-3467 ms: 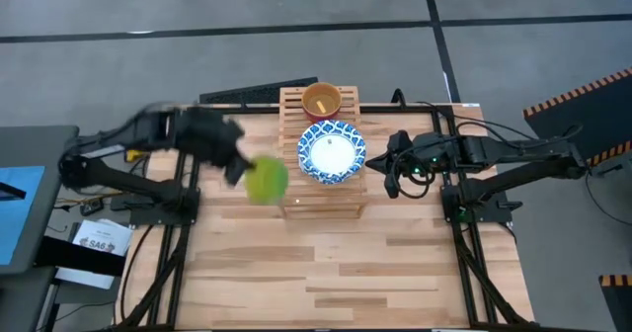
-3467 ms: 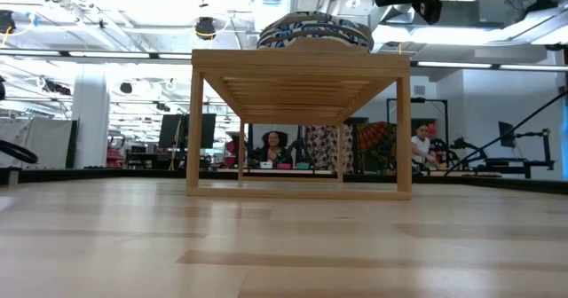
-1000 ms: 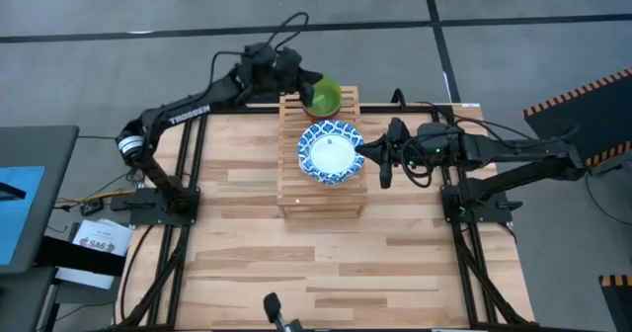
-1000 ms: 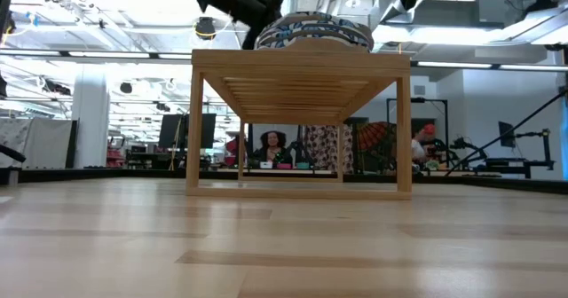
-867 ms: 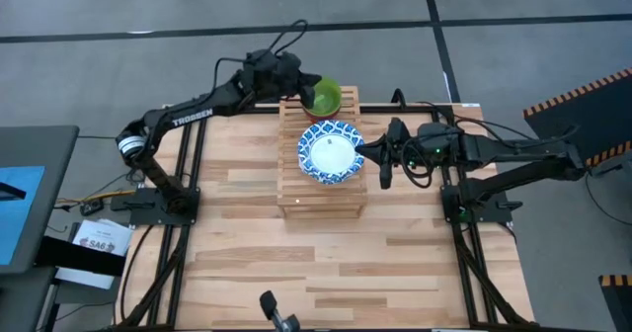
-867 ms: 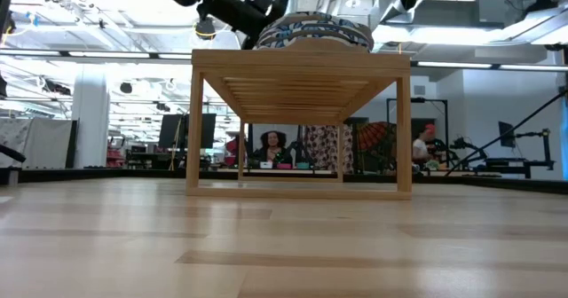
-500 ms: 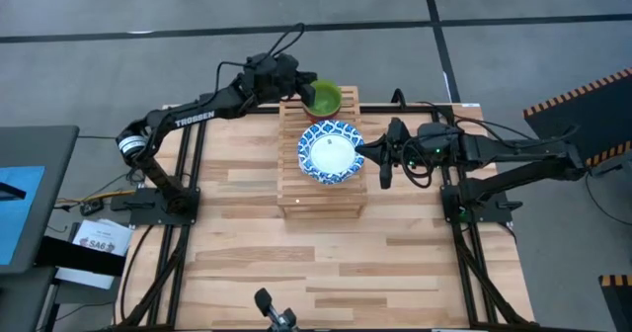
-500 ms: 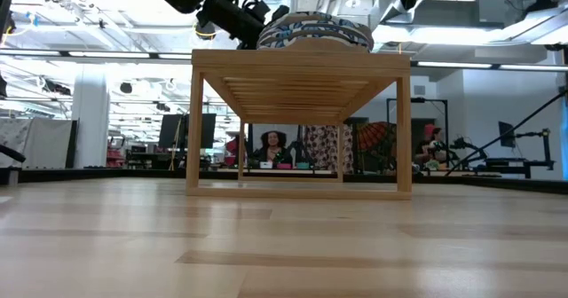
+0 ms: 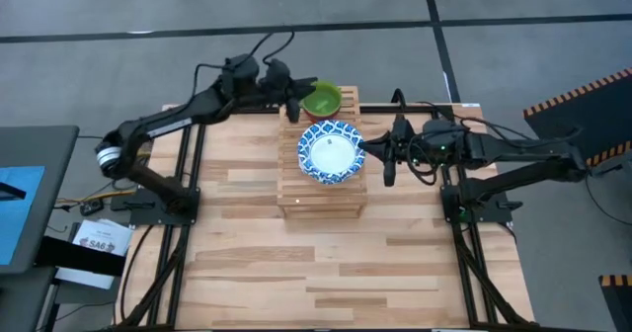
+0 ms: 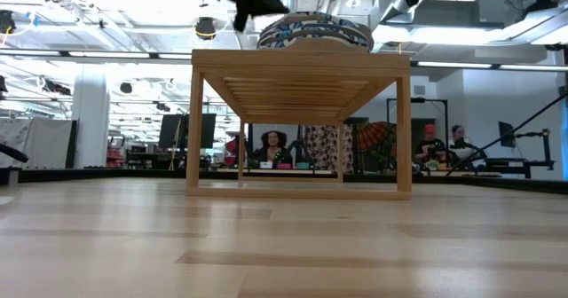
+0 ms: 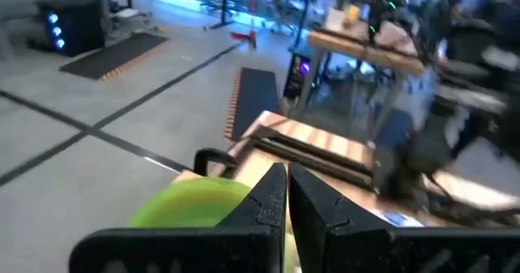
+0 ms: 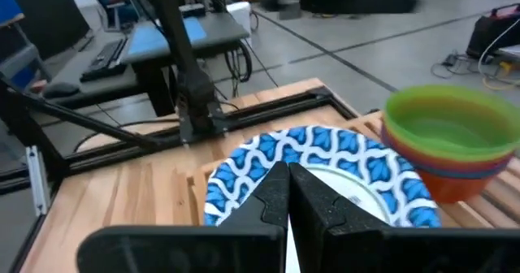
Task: Place and stack bowls onto a shelf
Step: Return to Home Position
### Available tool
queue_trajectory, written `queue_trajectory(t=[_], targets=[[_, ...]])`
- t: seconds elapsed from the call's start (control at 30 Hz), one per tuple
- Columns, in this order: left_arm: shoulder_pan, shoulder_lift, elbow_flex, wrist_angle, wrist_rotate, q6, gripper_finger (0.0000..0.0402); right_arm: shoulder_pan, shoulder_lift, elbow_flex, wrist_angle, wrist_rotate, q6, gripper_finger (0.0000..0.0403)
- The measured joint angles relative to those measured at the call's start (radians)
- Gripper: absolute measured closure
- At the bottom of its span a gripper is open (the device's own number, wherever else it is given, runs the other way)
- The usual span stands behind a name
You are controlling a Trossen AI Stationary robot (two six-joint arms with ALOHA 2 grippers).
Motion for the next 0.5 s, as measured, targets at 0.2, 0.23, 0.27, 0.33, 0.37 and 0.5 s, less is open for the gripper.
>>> queue_trajectory(t=[0.2, 0.23, 0.27, 0.33, 0.37, 0.5], targets=[[-0.158, -0.074, 0.000, -0.064, -0.090, 0.081, 0.0401, -0.013, -0.053, 0.000, -0.009, -0.002, -0.049, 0.0375], [-0.184, -0.077, 0.000, -0.067, -0.104, 0.082, 0.0401, -0.016, -0.060, 0.000, -0.013, -0.003, -0.050, 0.0375], [-0.210, -0.081, 0.000, -0.066, -0.119, 0.082, 0.0401, -0.017, -0.067, 0.000, -0.012, -0.006, -0.049, 0.0375], [-0.259, -0.085, 0.000, -0.053, -0.151, 0.092, 0.0401, -0.017, -0.083, 0.000, -0.020, -0.038, -0.049, 0.0375], [-0.279, -0.085, 0.000, -0.053, -0.166, 0.099, 0.0401, -0.017, -0.090, 0.000, -0.025, -0.051, -0.049, 0.0375], [-0.327, -0.083, 0.000, -0.053, -0.169, 0.113, 0.0401, -0.015, -0.110, 0.000, -0.033, -0.088, -0.048, 0.0375]])
